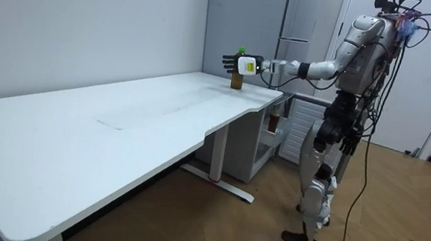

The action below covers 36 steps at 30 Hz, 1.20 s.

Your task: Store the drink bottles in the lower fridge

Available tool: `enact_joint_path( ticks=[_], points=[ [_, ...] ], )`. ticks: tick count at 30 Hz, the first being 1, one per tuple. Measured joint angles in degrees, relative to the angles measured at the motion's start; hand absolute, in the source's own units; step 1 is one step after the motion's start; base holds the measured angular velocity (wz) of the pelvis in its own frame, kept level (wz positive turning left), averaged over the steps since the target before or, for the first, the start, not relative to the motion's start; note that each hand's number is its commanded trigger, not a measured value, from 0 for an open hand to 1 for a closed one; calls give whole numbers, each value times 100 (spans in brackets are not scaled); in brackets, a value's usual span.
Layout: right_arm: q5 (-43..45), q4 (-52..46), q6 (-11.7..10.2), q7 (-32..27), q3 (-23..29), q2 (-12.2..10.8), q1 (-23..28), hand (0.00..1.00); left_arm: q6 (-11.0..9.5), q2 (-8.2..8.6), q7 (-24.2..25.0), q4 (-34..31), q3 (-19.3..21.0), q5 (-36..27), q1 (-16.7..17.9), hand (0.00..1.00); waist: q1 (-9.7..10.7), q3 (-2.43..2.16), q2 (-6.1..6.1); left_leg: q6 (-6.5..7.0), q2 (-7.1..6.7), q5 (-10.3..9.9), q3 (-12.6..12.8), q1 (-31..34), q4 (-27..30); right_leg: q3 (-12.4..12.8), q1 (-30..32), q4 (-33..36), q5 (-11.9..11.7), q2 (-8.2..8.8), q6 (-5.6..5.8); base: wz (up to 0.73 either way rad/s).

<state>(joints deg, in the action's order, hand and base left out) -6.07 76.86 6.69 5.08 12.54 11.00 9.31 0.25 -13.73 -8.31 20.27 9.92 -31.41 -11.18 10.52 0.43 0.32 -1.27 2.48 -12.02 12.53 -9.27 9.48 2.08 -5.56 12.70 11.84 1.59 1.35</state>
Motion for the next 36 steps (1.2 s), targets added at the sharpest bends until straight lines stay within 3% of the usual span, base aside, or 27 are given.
enact_joint_path(
  ticks=[6, 22, 27, 29, 30, 36],
  points=[
    [3, -101, 40, -28, 14, 3, 64, 0, 18, -67, 9, 11, 80, 1, -307, 0, 27, -1, 20, 0, 6, 0, 40, 7, -3, 120, 34, 6, 0, -31, 0, -6],
    [139, -138, 44, -42, 238, 3, 91, 0, 103, -101, 107, 256, 110, -48, -334, 0, 183, 9, 136, -10, 17, -9, 40, 48, -5, 187, 90, -15, -7, -57, -11, -1],
    [137, -125, 46, -57, 236, 3, 84, 0, 123, -124, 258, 559, 111, -30, -571, 0, 168, 1, 166, -10, 18, -8, 58, 58, -4, 248, 128, 9, -7, -72, -11, -3],
    [138, -125, 47, -58, 235, 3, 88, 0, 124, -133, 297, 578, 111, -29, -589, 18, 169, 2, 165, -10, 18, -8, 79, 67, -5, 265, 154, 19, -7, -73, -12, -7],
    [140, -122, 63, -61, 235, 3, 94, 0, 124, -133, 346, 584, 111, -19, -594, 100, 171, 2, 157, -10, 18, -8, 84, 67, -5, 270, 157, 18, -7, -72, -12, -5],
    [150, -132, 92, -66, 239, 3, 83, 0, 238, -147, 510, 854, 112, -51, -712, 100, 165, 2, 153, -10, 18, -8, 106, 65, -15, 287, 170, 4, -8, -73, -12, -1]
  ],
)
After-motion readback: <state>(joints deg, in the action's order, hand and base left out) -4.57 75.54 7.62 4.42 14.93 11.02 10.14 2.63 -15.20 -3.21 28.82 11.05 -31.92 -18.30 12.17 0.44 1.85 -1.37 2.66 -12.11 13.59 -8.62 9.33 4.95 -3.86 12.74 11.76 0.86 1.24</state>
